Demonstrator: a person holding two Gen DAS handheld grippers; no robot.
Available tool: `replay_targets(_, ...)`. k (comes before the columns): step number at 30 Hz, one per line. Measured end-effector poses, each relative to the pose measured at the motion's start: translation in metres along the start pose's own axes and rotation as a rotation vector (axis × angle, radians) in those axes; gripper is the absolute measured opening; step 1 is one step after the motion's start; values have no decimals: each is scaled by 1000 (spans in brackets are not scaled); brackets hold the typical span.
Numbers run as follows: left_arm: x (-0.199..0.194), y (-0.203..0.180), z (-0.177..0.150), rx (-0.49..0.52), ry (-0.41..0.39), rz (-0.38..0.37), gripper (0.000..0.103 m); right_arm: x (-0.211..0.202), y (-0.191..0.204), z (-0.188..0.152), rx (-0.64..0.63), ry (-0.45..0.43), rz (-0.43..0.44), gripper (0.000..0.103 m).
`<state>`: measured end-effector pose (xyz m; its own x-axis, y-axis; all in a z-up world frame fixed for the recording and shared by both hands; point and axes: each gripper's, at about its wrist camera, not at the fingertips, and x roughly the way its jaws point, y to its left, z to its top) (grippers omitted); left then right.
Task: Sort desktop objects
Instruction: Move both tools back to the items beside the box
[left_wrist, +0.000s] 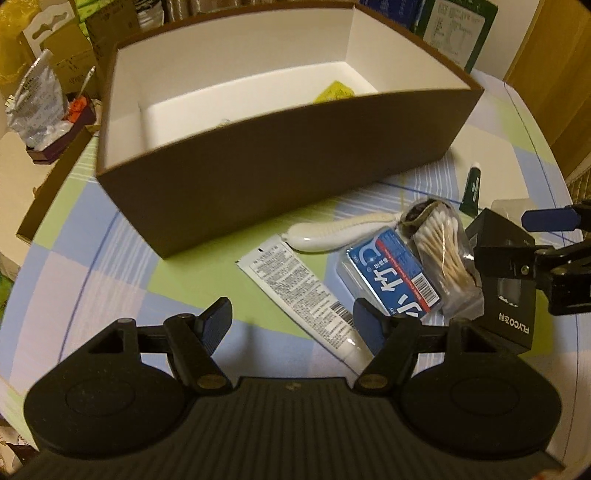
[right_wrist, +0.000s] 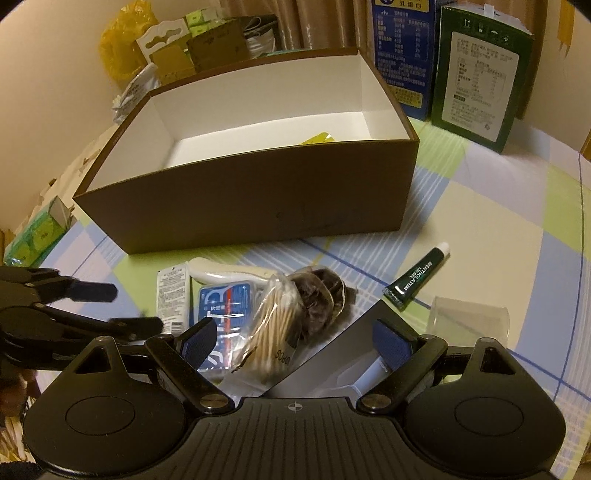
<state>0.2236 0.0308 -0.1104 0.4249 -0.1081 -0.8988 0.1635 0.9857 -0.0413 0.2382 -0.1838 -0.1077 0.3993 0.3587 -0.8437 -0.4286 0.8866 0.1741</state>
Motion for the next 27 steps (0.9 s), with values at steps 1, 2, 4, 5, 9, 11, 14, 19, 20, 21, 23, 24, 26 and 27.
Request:
replay_targets(1,4,-1,0,1,7,-2,69,1,0,1,1,1,0,88)
replay_targets(2,8,-2,1,1,15,-2,69,1,-1,1,2,2,1,88)
replay_targets(4,16,-3,1,0,24,-4,69,2,-1,2,3,3,1,88)
replay_targets(5,20,-3,2,0,30,-1,69,3,-1,2,3,4,0,88)
replay_targets(9,35,-3,4,0,44,5,69,6,-1,4,4,7,-3,88)
replay_targets(11,40,-3,5,-5,48,3,69,8,-1,4,6,10,-3,88)
replay_targets(14,47,-4,6,-1,51,7,68,10,0,4,5,14,-2,88)
replay_targets(19,51,-3,5,15,52,-6,56,14,3,4,-4,16,-1,88)
replay_targets(20,50,-2,4,23,48,1,55,14,3,4,-8,14,-3,88)
replay_targets(21,50,0,4,31,43,5,54,14,3,4,-10,12,-4,88)
replay_targets(23,49,5,2,43,31,14,49,15,4,4,-18,11,0,83)
replay_targets(24,48,9,1,48,25,22,48,16,4,4,-21,13,3,78)
replay_targets(26,47,15,-1,57,18,37,44,17,4,4,-19,16,6,72)
replay_targets(27,46,19,-2,57,13,40,43,18,3,3,-15,19,10,69)
